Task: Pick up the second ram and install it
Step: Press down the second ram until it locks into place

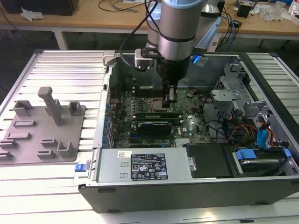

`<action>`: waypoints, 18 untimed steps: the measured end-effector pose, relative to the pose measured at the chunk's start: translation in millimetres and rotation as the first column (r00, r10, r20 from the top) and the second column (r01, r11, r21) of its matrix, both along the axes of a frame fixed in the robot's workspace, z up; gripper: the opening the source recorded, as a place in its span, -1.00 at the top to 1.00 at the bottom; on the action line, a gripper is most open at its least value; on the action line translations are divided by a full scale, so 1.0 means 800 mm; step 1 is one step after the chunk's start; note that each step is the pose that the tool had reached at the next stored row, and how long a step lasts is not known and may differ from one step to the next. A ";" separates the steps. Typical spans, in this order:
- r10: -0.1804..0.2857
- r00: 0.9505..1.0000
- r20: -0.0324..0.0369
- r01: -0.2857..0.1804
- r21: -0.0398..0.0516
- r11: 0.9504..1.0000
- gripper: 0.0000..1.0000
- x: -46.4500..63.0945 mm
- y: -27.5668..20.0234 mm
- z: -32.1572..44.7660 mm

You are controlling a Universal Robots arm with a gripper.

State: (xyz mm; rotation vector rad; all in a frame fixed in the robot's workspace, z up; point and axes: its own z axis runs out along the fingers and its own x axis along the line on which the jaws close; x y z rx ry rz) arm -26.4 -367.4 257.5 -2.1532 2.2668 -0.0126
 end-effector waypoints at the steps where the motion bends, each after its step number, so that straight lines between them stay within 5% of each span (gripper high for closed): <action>1: 0.000 1.000 0.000 0.000 0.000 1.000 0.84 -0.002 0.0000 0.0000; 13: 0.000 1.000 0.005 0.000 0.000 1.000 0.84 -0.052 0.0001 -0.0007; 18: 0.000 1.000 0.005 0.000 0.000 1.000 0.84 -0.053 -0.0034 -0.0063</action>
